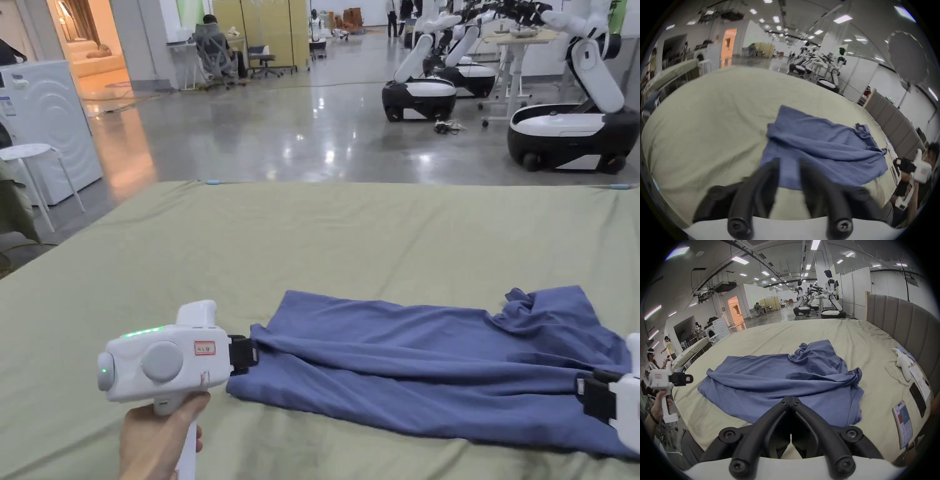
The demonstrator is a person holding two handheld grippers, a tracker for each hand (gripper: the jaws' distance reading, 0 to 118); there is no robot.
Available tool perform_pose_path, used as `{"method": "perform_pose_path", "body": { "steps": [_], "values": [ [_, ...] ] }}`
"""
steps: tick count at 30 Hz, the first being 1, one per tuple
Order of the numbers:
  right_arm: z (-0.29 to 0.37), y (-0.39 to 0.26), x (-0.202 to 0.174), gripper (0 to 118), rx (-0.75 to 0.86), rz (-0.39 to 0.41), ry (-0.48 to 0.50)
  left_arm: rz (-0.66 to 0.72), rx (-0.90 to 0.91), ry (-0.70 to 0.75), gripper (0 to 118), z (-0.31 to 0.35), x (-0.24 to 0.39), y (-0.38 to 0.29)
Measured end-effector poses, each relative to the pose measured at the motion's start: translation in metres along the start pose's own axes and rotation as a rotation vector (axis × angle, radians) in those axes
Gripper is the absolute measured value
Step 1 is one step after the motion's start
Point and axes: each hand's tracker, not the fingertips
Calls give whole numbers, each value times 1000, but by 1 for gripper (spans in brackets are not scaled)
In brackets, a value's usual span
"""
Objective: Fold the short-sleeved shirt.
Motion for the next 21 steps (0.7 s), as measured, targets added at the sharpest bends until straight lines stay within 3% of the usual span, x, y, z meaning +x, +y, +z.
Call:
{"method": "perform_pose_path", "body": {
  "steps": [2, 3, 5, 8, 9, 10, 11, 14, 18, 19, 21],
  "values": [
    [1, -3, 2, 0, -8, 3, -5, 44, -14, -32, 67, -15, -10, 0],
    [2, -4, 4, 0, -13, 8, -10, 55, -17, -35, 82, -22, -13, 0],
    [2, -5, 8, 0, -24, 18, -23, 58, -38, -54, 83, -34, -15, 3],
    [1, -8, 18, 0, -33, 9, -41, 33, -139, 31, 78, -58, -8, 2],
    [1, -9, 20, 0, -37, 3, -46, 20, -175, 47, 54, -65, -7, 0],
    [2, -11, 23, 0, -39, -1, -50, 10, -194, 58, 39, -70, -5, -4],
    [4, -13, 26, 0, -40, -4, -53, -42, -187, 132, 37, -73, 0, -8],
    [3, -17, 34, 0, -57, 1, -76, -121, -180, 115, 19, -73, 10, -9],
    [-1, -23, 55, 3, -78, -35, -168, -178, -210, 145, 13, -80, 19, -6],
    [-2, -26, 61, 18, -68, -60, -191, -203, -213, 162, 13, -82, 22, -7],
    [-9, -30, 78, 71, -64, -134, -194, -226, -221, 173, 13, -88, 25, -10]
  ]
}}
